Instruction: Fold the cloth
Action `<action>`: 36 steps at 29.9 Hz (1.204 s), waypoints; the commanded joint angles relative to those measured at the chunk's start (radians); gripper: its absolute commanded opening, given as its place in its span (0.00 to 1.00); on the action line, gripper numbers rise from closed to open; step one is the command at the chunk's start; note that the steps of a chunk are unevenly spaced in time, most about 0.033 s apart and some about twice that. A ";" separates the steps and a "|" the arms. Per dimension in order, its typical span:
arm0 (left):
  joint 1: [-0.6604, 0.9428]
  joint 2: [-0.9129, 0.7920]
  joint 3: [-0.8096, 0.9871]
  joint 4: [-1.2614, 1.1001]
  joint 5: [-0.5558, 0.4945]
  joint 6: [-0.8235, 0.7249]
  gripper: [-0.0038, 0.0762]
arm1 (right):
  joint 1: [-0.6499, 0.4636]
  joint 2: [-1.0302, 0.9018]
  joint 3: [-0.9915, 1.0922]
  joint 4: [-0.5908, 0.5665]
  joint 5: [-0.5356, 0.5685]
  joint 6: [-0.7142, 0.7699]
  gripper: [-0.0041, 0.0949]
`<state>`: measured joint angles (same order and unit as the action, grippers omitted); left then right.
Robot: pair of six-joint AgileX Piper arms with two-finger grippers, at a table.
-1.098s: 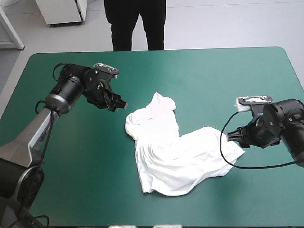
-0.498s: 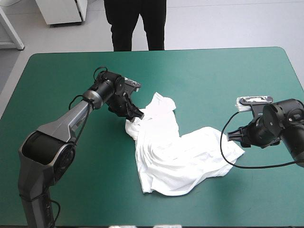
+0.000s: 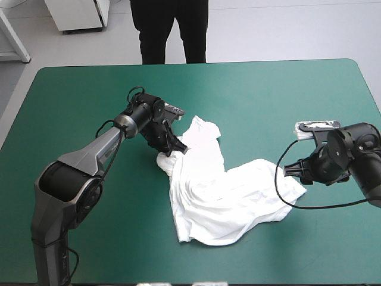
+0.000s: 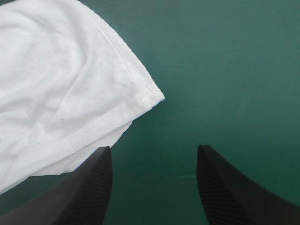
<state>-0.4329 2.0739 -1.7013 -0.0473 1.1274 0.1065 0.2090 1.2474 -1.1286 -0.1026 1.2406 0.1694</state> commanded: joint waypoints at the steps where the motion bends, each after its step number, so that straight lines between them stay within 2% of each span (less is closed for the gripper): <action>1: -0.004 -0.014 -0.010 0.022 -0.013 -0.004 0.04 | -0.009 0.025 -0.022 -0.017 -0.018 0.002 0.56; 7: -0.004 -0.014 -0.010 0.022 -0.013 -0.004 0.04 | -0.009 0.110 0.029 -0.016 -0.075 0.002 0.56; 12: -0.004 -0.014 -0.010 0.022 -0.007 -0.001 0.04 | -0.025 0.129 0.153 -0.007 -0.227 0.011 0.56; 14: -0.004 -0.014 -0.010 0.022 -0.007 -0.001 0.04 | -0.054 0.143 0.174 0.032 -0.251 0.003 0.56; 19: -0.004 -0.014 -0.010 0.020 -0.013 -0.001 0.04 | -0.172 0.188 0.185 0.195 -0.339 -0.126 0.58; 29: -0.004 -0.014 -0.010 0.018 -0.027 -0.001 0.04 | -0.177 0.353 0.188 0.210 -0.374 -0.133 0.58; 30: -0.004 -0.014 -0.010 0.022 -0.027 -0.001 0.04 | -0.177 0.366 0.192 0.215 -0.374 -0.133 0.56; 32: -0.004 -0.014 -0.010 0.024 -0.027 -0.001 0.04 | -0.177 0.384 0.199 0.216 -0.366 -0.133 0.45; 36: -0.004 -0.014 -0.010 0.024 -0.027 0.005 0.04 | -0.157 0.387 0.234 0.216 -0.364 -0.136 0.02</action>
<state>-0.4377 2.0771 -1.7032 -0.0653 1.1278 0.1065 0.0379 1.5907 -0.9476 0.0486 0.9433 0.0479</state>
